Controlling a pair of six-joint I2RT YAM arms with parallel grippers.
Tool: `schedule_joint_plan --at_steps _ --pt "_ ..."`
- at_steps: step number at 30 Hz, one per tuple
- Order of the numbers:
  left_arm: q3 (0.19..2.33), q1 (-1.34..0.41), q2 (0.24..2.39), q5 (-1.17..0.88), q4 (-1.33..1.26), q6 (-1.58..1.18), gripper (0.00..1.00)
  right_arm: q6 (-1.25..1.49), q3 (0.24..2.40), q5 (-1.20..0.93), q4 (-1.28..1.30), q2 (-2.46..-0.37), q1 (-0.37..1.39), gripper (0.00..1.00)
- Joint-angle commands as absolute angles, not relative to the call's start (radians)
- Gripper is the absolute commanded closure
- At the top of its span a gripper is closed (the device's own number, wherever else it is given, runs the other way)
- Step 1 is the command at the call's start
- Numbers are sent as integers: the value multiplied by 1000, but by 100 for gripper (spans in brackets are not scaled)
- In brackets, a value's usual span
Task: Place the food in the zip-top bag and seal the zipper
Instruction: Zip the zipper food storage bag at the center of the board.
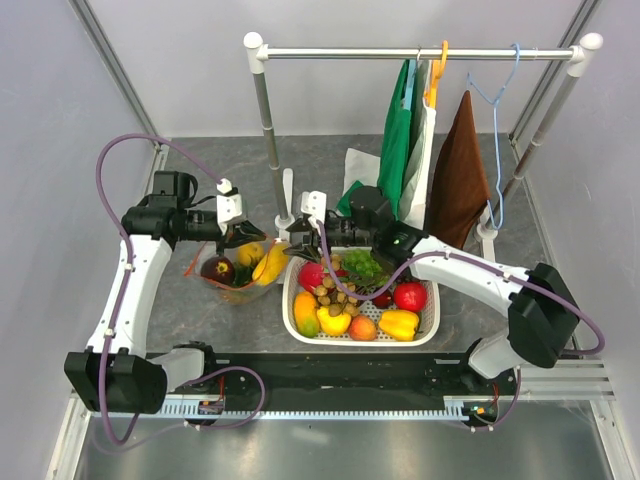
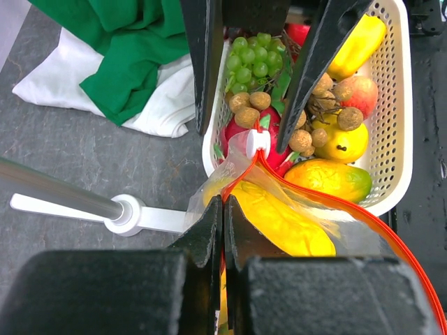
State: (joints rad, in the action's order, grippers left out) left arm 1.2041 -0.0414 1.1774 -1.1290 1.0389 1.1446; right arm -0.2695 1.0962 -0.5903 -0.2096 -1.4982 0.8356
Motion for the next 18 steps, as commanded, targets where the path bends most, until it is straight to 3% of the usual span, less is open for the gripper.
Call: schedule_joint_plan --at_steps 1,5,9,12,14,17,18 --pt "1221 -46 1170 -1206 1051 1198 98 -299 1112 -627 -250 -1519 847 44" --pt "1215 -49 1170 -1210 1065 1206 98 -302 1118 -607 -278 -1529 859 49" --pt "1212 -57 1178 -1203 1088 1209 98 -302 1135 -589 -282 -1540 865 61" --pt "1215 -63 1189 -1180 1098 1198 98 -304 1141 -592 -281 -1540 868 77" --pt "1229 -63 1196 -1164 1100 1166 97 -310 1143 -592 -281 -1537 871 98" --pt "1268 -55 1221 -1123 1048 1014 86 -305 1153 -574 -270 -1543 873 100" --pt "1297 -49 1224 -1118 1031 965 77 -299 1160 -565 -264 -1548 873 100"
